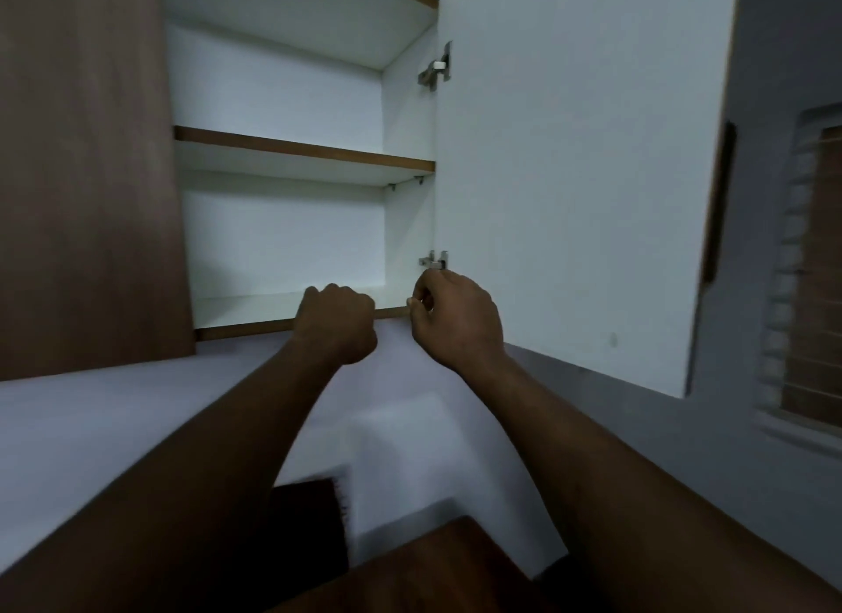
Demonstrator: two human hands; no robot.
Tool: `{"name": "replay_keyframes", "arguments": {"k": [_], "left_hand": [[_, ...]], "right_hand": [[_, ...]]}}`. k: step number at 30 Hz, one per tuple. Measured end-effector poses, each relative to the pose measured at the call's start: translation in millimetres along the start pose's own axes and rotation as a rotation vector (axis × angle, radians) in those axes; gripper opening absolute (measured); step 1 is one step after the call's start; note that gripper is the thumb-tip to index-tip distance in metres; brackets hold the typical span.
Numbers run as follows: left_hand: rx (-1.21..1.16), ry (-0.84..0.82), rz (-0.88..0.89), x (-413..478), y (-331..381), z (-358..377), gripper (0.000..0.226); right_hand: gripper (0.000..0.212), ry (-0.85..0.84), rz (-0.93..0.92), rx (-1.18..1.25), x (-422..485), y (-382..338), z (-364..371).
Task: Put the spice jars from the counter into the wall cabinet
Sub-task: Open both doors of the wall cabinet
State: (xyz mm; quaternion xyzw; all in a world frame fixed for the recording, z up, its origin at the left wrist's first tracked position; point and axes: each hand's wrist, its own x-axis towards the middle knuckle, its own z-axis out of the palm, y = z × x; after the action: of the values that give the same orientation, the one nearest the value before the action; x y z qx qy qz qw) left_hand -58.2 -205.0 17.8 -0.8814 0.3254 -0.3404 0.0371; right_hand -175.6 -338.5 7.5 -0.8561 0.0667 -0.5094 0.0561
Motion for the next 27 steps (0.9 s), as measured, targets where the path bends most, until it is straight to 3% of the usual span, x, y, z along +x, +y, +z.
{"name": "replay_keyframes", "arguments": {"k": [7, 13, 16, 20, 24, 27], "left_hand": [[0.414, -0.145, -0.066, -21.9, -106.3, 25.7, 0.025], [0.719, -0.282, -0.061, -25.5, -157.4, 21.2, 0.034], [0.83, -0.31, -0.013, -28.0, -170.4, 16.9, 0.05], [0.805, -0.226, 0.094, -40.2, -176.8, 8.3, 0.057], [0.693, -0.054, 0.292, -70.1, -191.0, -14.8, 0.05], [0.677, -0.017, 0.383, -94.8, -197.4, -37.2, 0.05]], "right_hand": [[0.01, -0.207, 0.072, 0.279, 29.6, -52.4, 92.0], [0.005, -0.373, 0.083, 0.606, 33.6, -93.8, 172.7], [0.014, -0.442, 0.107, 0.741, 29.2, -114.9, 209.2], [0.033, -0.496, 0.185, 0.963, 20.6, -145.9, 233.2], [0.014, -0.488, 0.187, 1.125, -6.5, -174.8, 229.3], [0.011, -0.415, 0.181, 1.254, -34.2, -194.7, 209.9]]}}
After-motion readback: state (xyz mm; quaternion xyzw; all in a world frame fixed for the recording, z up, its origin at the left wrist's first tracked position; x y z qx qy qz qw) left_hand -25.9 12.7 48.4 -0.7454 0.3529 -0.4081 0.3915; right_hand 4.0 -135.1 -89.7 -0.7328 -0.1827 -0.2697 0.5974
